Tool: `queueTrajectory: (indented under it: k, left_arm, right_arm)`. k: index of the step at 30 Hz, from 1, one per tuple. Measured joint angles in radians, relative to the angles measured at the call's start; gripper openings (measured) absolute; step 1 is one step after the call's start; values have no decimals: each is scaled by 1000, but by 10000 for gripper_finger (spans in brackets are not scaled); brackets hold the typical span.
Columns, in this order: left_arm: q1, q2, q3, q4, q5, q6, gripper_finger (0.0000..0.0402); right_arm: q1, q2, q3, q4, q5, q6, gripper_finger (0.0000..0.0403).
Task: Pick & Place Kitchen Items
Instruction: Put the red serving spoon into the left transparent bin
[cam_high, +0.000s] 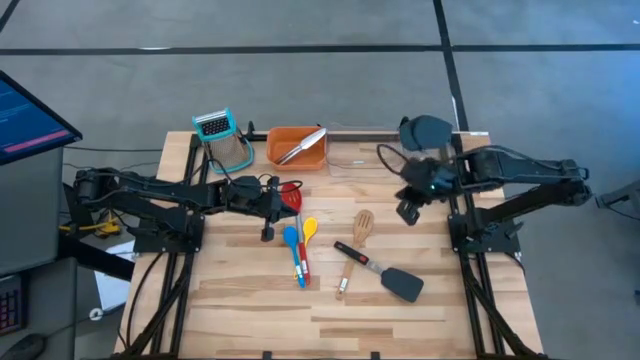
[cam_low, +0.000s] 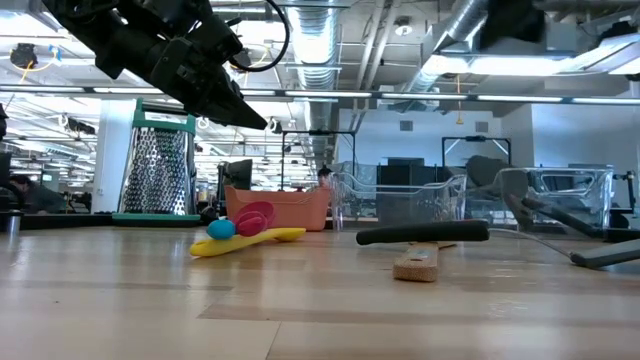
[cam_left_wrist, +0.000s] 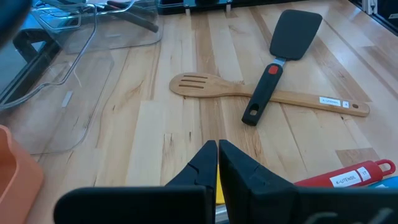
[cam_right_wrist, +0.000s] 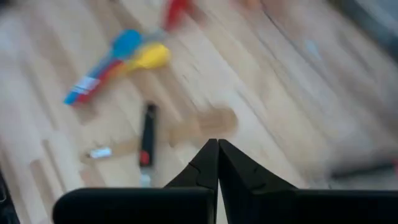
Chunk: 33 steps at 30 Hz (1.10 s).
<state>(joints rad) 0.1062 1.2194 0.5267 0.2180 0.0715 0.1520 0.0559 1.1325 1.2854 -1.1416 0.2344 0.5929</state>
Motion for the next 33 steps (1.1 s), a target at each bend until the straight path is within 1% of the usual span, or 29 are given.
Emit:
queueTrajectory:
  k: [3, 5, 8, 11, 12, 15, 17, 20, 24, 27, 33]
  left_arm:
    - [0, 0, 0, 0, 0, 0, 2]
    - [0, 0, 0, 1, 0, 0, 2]
    - [0, 0, 0, 2, 0, 0, 2]
    - [0, 0, 0, 2, 0, 0, 2]
    - [0, 0, 0, 1, 0, 0, 2]
    - [0, 0, 0, 2, 0, 0, 2]
    - [0, 0, 0, 2, 0, 0, 2]
    - [0, 0, 0, 2, 0, 0, 2]
    - [0, 0, 0, 3, 0, 5, 2]
    - [0, 0, 0, 7, 0, 6, 2]
    - [0, 0, 0, 9, 0, 6, 2]
  right_arm:
    - [54, 12, -3, 117, 20, -111, 4]
    - [77, 25, -32, 197, 25, -181, 2]
    - [80, 26, -134, 291, 21, -232, 2]
    - [62, 10, -290, 403, 21, -234, 1]
    - [54, 12, -338, 466, 20, -234, 1]
    - [39, 3, -450, 577, 19, -223, 2]
    - [43, 11, -501, 624, 8, -188, 1]
    - [67, 19, -559, 642, 7, -96, 1]
    - [126, 21, -632, 669, 21, -63, 1]
    - [170, 20, -681, 710, 29, 9, 1]
    - [207, 20, -723, 707, 28, 180, 5]
